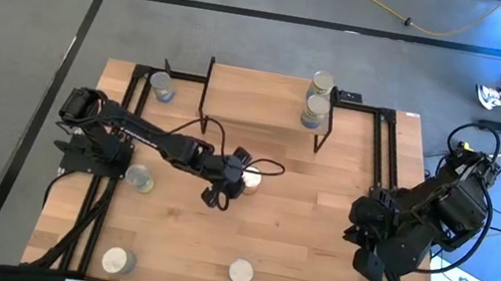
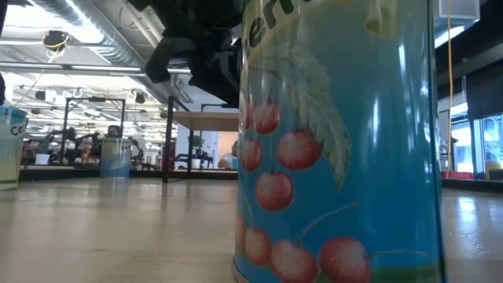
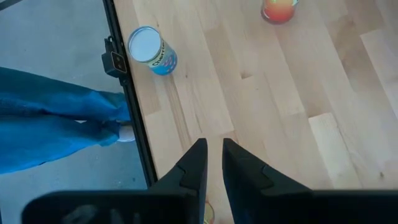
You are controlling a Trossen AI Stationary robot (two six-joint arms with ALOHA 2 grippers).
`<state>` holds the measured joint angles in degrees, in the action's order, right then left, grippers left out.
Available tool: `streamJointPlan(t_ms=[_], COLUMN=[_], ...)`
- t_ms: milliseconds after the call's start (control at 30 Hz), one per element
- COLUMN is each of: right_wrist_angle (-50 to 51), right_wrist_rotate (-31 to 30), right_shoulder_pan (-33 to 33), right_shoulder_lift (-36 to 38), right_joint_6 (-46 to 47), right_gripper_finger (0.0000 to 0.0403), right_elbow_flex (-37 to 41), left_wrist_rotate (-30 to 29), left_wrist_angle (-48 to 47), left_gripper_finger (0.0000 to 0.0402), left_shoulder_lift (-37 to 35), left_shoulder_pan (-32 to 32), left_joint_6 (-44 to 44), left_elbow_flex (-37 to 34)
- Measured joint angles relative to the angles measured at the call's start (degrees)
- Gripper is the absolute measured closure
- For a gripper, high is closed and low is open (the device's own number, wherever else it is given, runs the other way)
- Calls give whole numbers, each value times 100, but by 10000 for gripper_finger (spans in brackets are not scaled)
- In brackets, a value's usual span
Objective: Pick and place cans onto a shelf
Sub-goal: Put the canned green beans on the shelf
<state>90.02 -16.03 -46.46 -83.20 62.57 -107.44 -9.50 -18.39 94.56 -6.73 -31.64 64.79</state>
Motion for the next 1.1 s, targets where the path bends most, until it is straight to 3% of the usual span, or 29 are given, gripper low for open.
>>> streamJointPlan(t_ms=[833,1100], right_wrist_angle=[0,0], right_wrist_rotate=[4,6], right_shoulder_pan=[0,-2], right_shoulder_lift=[0,-4], right_joint_6=[-5,-5], right_gripper_finger=[351,351], right_elbow_flex=[0,2], left_wrist_rotate=[303,225], left_wrist_angle=[2,240], left_gripper_finger=[360,360], left_shoulder_lift=[5,388], left_shoulder_pan=[88,101], left_joint_6=[0,-60], left_elbow_flex=[0,-1])
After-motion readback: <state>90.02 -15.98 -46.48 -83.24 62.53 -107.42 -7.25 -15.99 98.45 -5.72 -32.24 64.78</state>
